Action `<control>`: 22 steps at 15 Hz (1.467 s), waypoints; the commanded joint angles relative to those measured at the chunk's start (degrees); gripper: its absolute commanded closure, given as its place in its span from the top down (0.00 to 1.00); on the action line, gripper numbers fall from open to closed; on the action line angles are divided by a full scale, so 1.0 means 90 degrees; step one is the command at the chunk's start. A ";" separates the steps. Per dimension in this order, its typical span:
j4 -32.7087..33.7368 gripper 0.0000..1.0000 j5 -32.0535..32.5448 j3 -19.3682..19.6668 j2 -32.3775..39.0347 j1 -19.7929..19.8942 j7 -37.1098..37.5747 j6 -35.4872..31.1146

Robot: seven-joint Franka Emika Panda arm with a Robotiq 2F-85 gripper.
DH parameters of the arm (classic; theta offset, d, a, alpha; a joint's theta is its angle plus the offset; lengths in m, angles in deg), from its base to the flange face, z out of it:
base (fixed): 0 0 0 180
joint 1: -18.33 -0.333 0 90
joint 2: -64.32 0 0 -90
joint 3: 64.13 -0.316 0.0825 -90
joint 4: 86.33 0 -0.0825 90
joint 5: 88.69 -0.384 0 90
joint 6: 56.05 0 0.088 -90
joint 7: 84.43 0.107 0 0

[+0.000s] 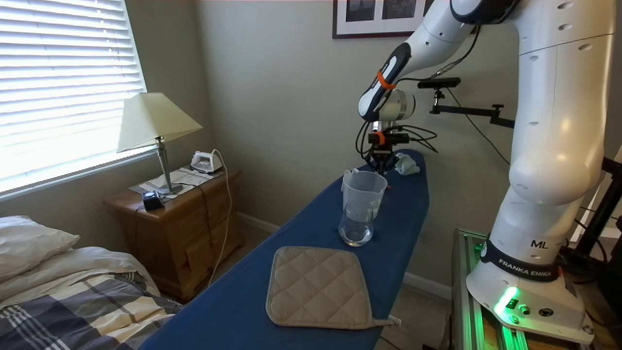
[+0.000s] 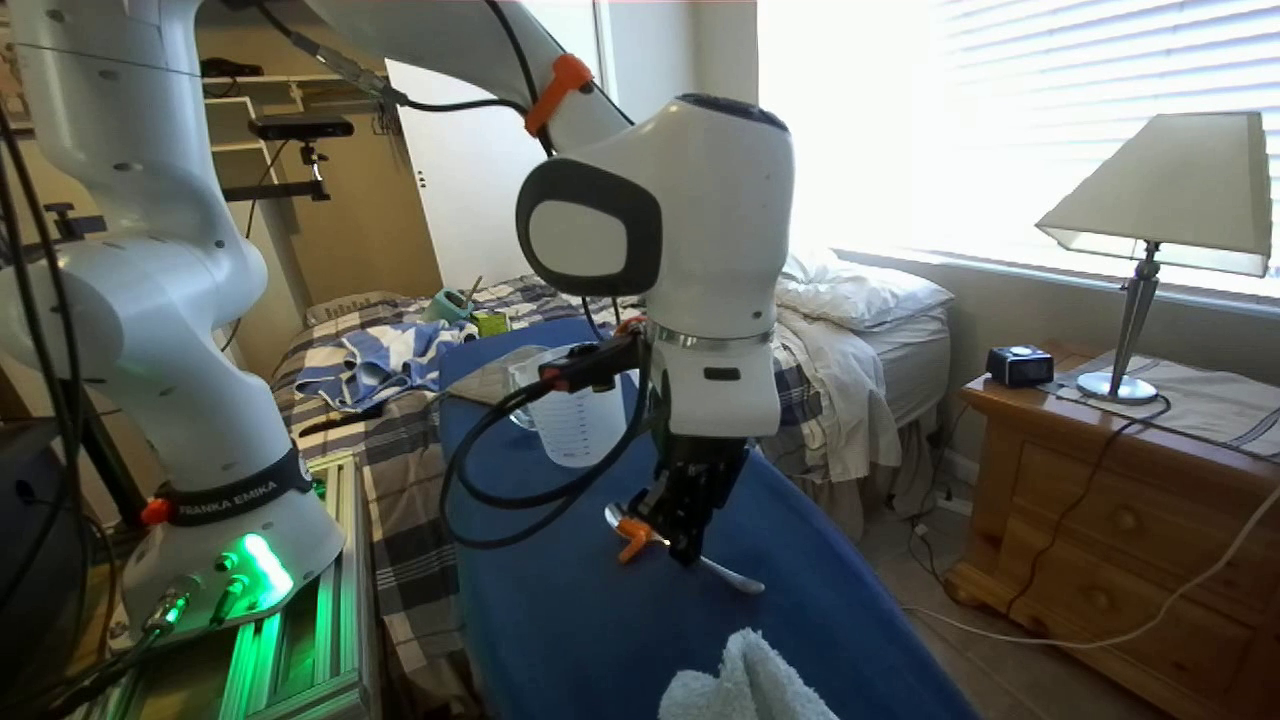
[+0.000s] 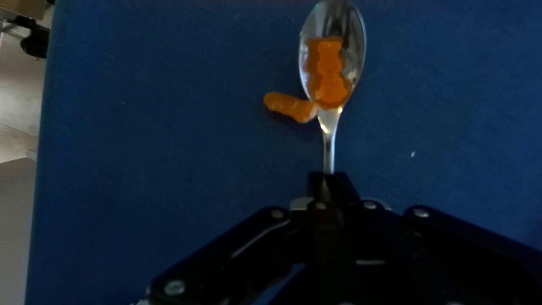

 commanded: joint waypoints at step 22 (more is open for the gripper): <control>0.0160 0.48 -0.0012 -0.0022 -0.0008 -0.0069 -0.0095 -0.0232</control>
